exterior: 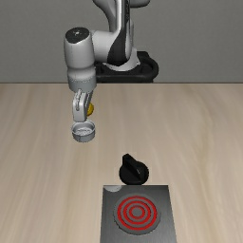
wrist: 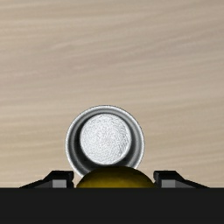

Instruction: Pick up the lemon and place it on the ramekin with the stove turned on

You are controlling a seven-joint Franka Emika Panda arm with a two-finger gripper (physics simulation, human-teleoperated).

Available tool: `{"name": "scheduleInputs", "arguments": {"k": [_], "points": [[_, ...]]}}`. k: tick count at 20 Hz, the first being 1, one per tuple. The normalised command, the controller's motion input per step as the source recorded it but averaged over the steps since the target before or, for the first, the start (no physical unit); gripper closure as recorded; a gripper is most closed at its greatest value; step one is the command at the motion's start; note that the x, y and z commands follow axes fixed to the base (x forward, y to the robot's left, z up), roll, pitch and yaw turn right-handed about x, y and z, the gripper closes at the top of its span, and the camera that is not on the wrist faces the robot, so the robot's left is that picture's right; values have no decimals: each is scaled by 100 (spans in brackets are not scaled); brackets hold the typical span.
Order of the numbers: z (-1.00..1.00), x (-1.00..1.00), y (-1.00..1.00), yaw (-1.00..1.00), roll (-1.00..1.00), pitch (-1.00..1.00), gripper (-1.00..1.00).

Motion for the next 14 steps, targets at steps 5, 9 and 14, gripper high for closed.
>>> {"name": "scheduleInputs", "arguments": {"k": [5, 9, 14], "points": [[0, 0, -20, 0, 0, 0, -100], [0, 0, 0, 0, 0, 0, -100], [0, 0, 0, 0, 0, 0, -100]]}}
